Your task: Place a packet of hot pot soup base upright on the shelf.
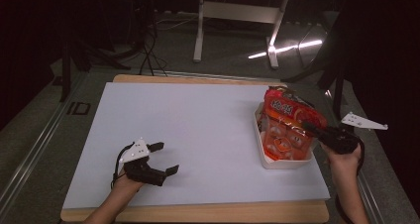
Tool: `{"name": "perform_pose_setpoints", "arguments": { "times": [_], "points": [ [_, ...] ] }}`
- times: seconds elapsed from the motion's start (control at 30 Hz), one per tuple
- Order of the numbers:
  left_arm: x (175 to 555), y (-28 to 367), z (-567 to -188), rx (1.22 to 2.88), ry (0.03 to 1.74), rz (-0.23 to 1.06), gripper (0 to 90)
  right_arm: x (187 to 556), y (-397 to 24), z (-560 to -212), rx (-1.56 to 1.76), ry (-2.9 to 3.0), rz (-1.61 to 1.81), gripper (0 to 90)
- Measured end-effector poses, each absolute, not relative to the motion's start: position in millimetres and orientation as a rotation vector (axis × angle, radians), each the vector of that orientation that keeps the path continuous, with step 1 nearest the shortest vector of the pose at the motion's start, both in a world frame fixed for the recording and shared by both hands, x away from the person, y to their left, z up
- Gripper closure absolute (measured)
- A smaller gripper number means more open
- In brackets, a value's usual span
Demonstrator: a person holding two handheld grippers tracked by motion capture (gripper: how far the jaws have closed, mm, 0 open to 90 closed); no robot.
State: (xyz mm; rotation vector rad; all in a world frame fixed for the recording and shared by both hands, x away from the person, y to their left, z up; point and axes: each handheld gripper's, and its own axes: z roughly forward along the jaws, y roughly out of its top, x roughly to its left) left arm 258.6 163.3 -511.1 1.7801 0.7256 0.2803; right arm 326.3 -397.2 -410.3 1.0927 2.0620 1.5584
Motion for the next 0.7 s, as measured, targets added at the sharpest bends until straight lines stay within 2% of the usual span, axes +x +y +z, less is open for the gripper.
{"name": "perform_pose_setpoints", "arguments": {
  "times": [0.3, 0.4, 0.47, 0.5, 0.7],
  "points": [
    [259.9, 164.5, -513.2, 1.779, 0.732, 0.265, 2.7, 327.5, -398.5, -408.4, 1.096, 2.053, 1.555, 88.5],
    [259.5, 163.8, -514.5, 1.782, 0.732, 0.260, 2.7, 328.0, -396.0, -404.3, 1.098, 2.061, 1.528, 80.3],
    [259.5, 163.8, -514.5, 1.782, 0.732, 0.260, 2.7, 327.8, -395.5, -402.7, 1.099, 2.056, 1.530, 80.3],
    [259.8, 162.8, -514.6, 1.781, 0.729, 0.259, 2.7, 326.6, -395.0, -395.7, 1.118, 2.026, 1.517, 70.2],
    [260.6, 162.3, -514.9, 1.783, 0.730, 0.259, 2.7, 323.9, -393.1, -366.9, 1.103, 1.979, 1.478, 55.7]
  ]
}}
